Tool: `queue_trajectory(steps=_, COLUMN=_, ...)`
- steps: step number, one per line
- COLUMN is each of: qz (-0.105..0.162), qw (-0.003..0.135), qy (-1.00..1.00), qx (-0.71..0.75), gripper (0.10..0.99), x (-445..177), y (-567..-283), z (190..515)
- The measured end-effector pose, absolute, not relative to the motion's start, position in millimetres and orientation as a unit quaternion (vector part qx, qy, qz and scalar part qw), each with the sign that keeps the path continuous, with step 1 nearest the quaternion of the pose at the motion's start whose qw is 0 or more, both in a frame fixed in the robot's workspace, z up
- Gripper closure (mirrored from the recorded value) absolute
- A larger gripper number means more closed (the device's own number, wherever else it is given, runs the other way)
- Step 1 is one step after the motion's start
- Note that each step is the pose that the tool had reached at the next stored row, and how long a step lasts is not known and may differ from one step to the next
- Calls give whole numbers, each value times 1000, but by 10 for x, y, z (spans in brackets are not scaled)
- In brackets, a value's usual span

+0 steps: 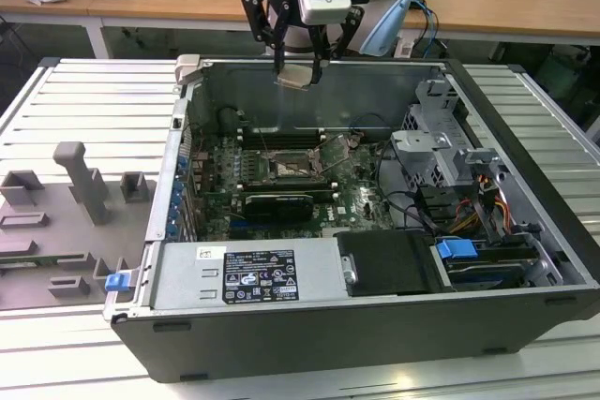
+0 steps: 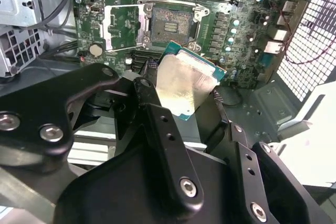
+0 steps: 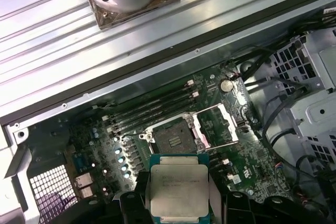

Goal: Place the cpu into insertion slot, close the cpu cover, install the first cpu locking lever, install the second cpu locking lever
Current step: 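Place the cpu into insertion slot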

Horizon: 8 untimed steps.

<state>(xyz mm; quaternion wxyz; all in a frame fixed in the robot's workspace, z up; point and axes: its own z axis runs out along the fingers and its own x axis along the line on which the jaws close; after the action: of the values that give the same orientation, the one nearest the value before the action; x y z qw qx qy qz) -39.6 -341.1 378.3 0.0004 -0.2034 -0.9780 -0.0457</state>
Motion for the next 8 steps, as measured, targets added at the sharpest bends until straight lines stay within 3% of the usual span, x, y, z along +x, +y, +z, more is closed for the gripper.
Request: queue_trajectory(steps=8, qz=-44, qw=-1, qy=-973, qx=-229, gripper=553, x=-396, y=-3412, z=3780)
